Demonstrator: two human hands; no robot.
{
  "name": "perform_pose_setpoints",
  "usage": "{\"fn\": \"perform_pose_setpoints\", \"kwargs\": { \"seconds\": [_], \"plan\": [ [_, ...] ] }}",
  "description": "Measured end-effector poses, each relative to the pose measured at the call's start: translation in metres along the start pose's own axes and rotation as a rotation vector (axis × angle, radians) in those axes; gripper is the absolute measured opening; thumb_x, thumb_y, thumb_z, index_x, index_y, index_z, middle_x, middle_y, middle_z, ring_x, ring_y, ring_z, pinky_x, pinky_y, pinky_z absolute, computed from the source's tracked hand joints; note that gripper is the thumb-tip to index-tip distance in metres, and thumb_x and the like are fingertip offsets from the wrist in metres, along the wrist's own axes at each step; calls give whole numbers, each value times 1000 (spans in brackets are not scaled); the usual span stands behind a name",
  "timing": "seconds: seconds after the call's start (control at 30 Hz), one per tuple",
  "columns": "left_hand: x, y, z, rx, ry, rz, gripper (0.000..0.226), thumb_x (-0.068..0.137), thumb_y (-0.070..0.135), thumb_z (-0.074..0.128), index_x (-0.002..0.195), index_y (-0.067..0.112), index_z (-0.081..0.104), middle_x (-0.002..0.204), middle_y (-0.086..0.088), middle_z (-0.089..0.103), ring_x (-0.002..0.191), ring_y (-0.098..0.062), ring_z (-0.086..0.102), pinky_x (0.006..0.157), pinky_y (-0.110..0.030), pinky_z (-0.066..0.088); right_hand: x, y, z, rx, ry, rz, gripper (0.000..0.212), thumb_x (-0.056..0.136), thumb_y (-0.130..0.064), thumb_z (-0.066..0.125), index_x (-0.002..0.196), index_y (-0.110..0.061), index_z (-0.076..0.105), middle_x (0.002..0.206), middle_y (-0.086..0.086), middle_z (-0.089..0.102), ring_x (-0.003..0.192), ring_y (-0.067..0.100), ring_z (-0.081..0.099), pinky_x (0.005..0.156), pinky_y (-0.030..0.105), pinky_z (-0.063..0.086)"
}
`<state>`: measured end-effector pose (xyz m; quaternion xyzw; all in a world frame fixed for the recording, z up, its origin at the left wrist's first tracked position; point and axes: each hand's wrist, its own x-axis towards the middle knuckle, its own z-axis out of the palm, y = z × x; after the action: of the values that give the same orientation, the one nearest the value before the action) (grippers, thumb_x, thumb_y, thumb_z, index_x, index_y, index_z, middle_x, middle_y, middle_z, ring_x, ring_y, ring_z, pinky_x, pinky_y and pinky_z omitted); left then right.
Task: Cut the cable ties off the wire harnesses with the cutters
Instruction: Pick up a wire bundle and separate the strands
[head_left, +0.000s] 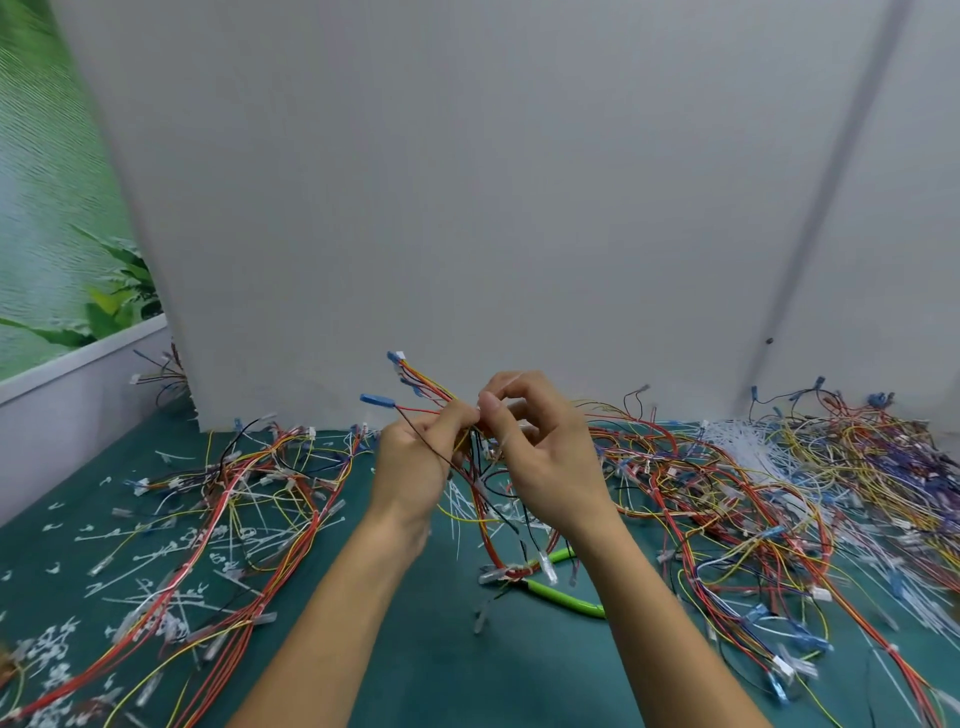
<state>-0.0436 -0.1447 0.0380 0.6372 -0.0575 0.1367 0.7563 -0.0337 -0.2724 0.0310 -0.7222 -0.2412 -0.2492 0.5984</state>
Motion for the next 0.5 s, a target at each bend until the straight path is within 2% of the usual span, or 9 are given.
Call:
{"fn": "perform_pose_setpoints", "kwargs": {
  "seconds": [0.07,0.17,0.27,0.37,0.5],
  "plan": [
    [1,2,-2,-27,14,-104,23,72,32,71,56,17,64,55,1,45,52,-13,38,57,-30,32,0,0,-1,-24,-20,-41,8,102,-17,64,95,-13,63,102,-10,65,80,13,67,60,25,49],
    [0,4,-3,-93,-4,-191,19,62,33,71,62,16,64,61,-3,48,52,-13,41,58,-32,34,-1,0,-4,-49,-31,-74,9,99,-16,65,91,-15,63,101,-7,65,73,12,62,59,27,48],
    [-2,4,-1,-114,-9,-191,15,61,30,70,60,16,65,65,-6,47,53,-13,39,58,-32,32,0,0,-8,-54,-25,-90,10,97,-16,65,88,-17,63,98,-6,66,67,20,59,58,39,49],
    [-4,3,2,-115,17,-147,15,67,24,69,55,17,64,61,-3,49,53,-12,41,57,-29,34,0,-1,-10,1,-38,-72,11,97,-16,66,87,-14,64,97,-5,66,68,30,59,60,53,51],
    [-3,2,3,-111,16,-72,37,86,7,60,52,17,71,58,1,62,53,-9,52,57,-26,43,1,-4,-11,126,-51,3,17,95,-18,65,90,-2,64,97,0,68,76,43,59,62,54,50]
  ]
}}
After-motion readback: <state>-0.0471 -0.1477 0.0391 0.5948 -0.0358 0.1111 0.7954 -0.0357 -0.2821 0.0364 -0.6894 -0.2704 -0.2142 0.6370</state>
